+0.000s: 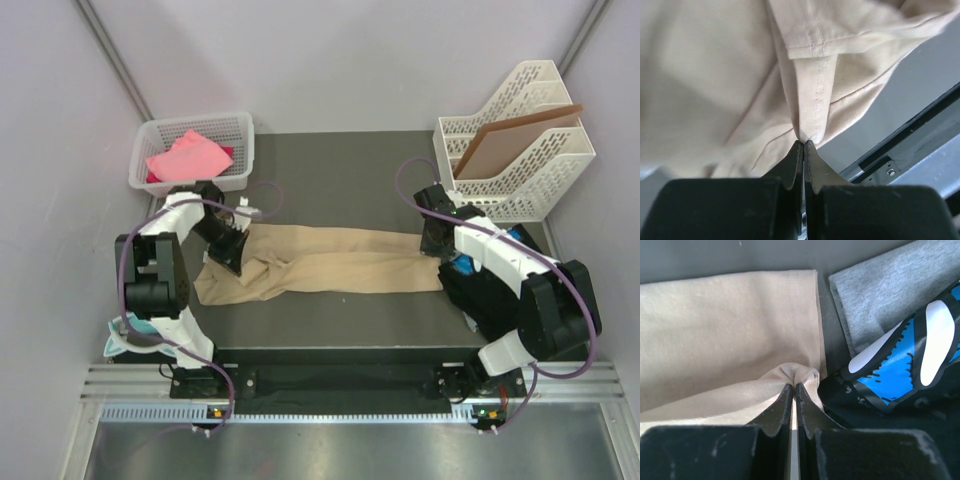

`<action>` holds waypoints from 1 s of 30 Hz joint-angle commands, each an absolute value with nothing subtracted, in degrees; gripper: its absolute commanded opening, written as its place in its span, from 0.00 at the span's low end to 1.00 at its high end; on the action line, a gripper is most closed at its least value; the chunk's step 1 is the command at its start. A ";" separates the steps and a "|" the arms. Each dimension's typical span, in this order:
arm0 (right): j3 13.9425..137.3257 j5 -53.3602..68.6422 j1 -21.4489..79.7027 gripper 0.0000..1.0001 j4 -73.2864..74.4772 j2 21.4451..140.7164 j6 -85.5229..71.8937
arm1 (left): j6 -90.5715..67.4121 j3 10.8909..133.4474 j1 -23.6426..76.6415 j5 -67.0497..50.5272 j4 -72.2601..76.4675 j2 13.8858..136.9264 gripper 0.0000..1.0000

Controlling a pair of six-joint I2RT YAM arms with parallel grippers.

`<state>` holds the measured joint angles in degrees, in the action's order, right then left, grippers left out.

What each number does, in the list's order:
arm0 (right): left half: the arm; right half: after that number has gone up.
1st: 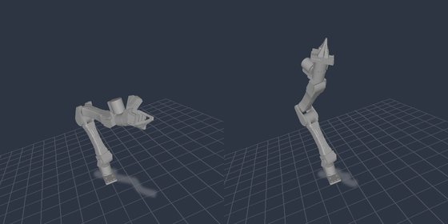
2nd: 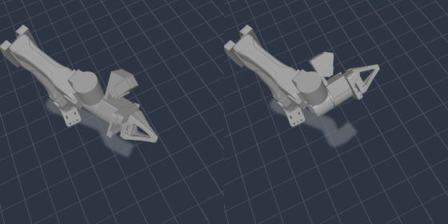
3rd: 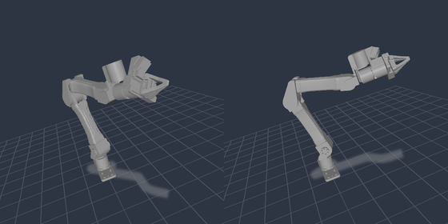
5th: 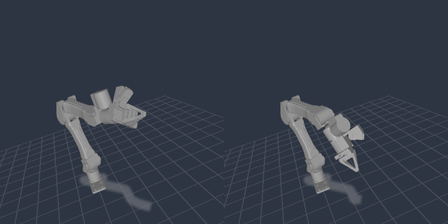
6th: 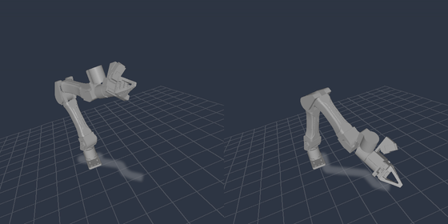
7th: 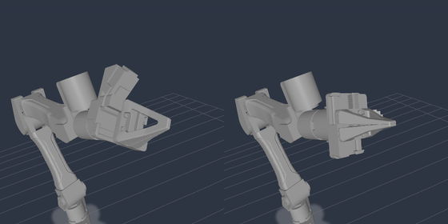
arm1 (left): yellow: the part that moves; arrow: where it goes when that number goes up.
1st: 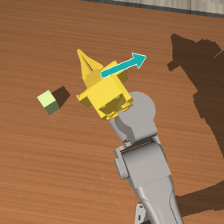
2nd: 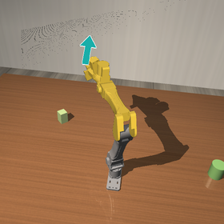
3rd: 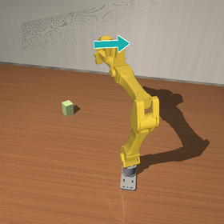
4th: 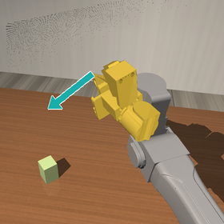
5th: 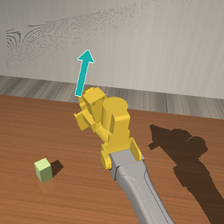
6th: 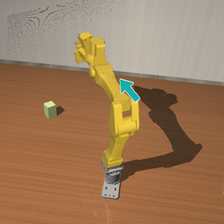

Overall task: Fold and stack the t-shirts
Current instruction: Fold the other side of the tshirt into a rectangle

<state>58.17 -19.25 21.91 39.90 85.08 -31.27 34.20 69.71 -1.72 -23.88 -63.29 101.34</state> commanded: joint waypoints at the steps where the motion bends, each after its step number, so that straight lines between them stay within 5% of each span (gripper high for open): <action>1: 61.70 -21.09 21.80 0.00 40.52 81.92 -31.29 | 34.63 80.49 -1.58 -23.64 -70.48 92.64 0.00; 9: 61.35 -21.18 21.80 0.00 40.87 80.86 -31.55 | 35.77 88.59 -1.14 -20.40 -70.76 87.62 0.00; 30: 60.82 -21.71 21.71 0.00 40.17 82.09 -31.55 | 34.63 98.87 -0.97 -3.35 -62.85 110.21 0.00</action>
<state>58.98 -19.70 21.91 41.17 82.76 -31.29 34.63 94.56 -1.06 -6.48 -65.73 108.92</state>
